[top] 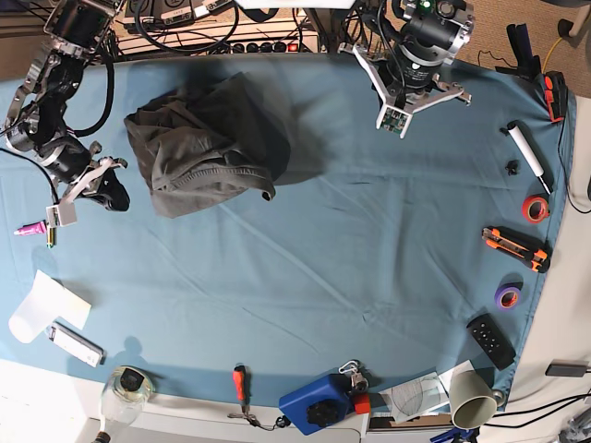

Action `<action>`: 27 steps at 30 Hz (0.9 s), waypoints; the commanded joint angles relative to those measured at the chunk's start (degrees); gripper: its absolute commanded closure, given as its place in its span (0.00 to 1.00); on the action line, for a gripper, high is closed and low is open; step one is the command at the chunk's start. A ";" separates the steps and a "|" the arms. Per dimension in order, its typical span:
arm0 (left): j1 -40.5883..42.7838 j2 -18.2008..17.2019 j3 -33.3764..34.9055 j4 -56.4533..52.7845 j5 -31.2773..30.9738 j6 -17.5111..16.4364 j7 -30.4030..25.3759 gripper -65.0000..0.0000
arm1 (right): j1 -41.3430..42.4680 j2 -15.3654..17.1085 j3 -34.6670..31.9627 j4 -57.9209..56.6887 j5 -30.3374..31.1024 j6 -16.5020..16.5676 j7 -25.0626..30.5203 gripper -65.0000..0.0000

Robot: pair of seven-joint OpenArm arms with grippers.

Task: Fold the T-shirt properly
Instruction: 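Drag the shirt bundle with the right gripper toward the table center, then lift and flip the shirt bundle over with the right gripper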

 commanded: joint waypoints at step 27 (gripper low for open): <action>0.02 0.11 0.00 1.01 0.02 -0.20 -2.10 1.00 | 0.90 3.21 -14.86 7.69 11.23 0.10 -9.79 1.00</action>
